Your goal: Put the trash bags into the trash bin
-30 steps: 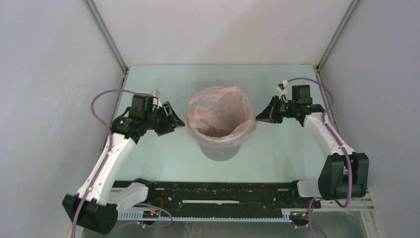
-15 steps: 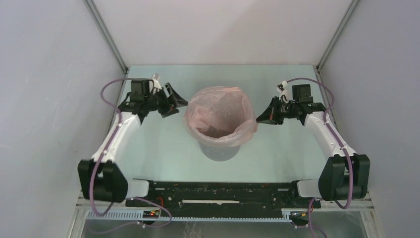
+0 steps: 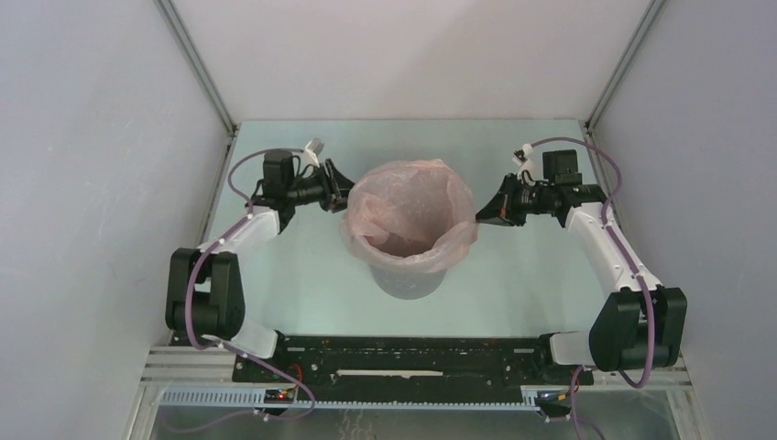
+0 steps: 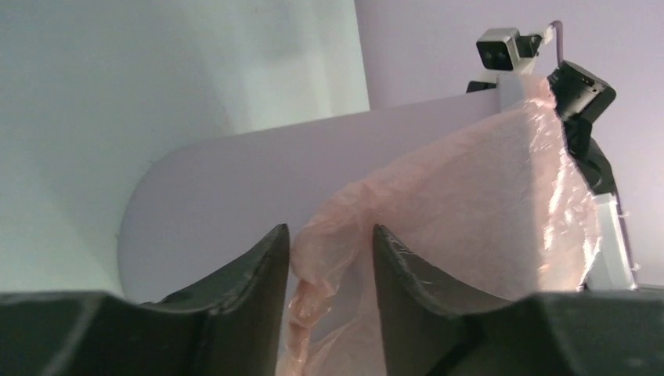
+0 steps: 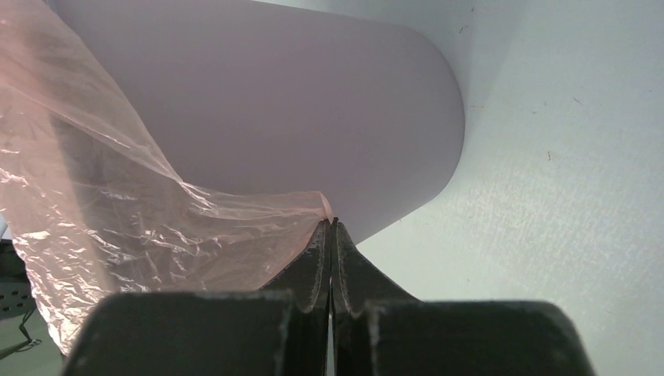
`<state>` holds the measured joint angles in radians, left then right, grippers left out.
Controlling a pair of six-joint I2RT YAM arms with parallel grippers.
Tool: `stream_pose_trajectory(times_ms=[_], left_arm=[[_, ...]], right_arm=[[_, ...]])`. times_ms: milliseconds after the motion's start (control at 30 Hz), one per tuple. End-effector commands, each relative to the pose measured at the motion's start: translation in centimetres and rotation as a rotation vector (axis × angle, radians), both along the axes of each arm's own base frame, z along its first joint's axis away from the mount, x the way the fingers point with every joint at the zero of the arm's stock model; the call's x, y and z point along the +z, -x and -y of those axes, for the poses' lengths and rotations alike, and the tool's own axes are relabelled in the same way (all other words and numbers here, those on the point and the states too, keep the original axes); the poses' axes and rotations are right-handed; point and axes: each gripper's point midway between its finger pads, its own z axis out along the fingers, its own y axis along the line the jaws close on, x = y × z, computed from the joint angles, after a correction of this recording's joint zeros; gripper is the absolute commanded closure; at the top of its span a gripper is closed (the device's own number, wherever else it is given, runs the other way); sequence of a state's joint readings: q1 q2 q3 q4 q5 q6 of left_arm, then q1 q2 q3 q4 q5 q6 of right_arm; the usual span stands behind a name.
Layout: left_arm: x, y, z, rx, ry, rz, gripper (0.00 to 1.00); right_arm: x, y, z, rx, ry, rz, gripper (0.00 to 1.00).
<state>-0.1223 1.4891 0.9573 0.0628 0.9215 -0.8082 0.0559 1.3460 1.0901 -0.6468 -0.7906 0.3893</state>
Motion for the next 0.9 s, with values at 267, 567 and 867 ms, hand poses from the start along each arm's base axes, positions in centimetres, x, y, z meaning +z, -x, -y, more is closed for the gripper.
stream_pose_trajectory(times_ms=[267,567,867], left_arm=[[-3.3,-0.5,-0.9,0.059,0.029,-0.126,1.0],[-5.9,-0.8,-2.6,0.257,-0.089,-0.284,1.0],[-9.6,2.2,-3.9,0.259,-0.233,-0.426,1.0]], right_arm=[[1.3,-0.1,-0.5,0.018,0.029,0.058,1.0],[0.8,-2.0,-1.3,-0.014,-0.004,0.04,1.0],[0.2,-2.0,-2.1,-0.017,0.014,0.026,1.0]])
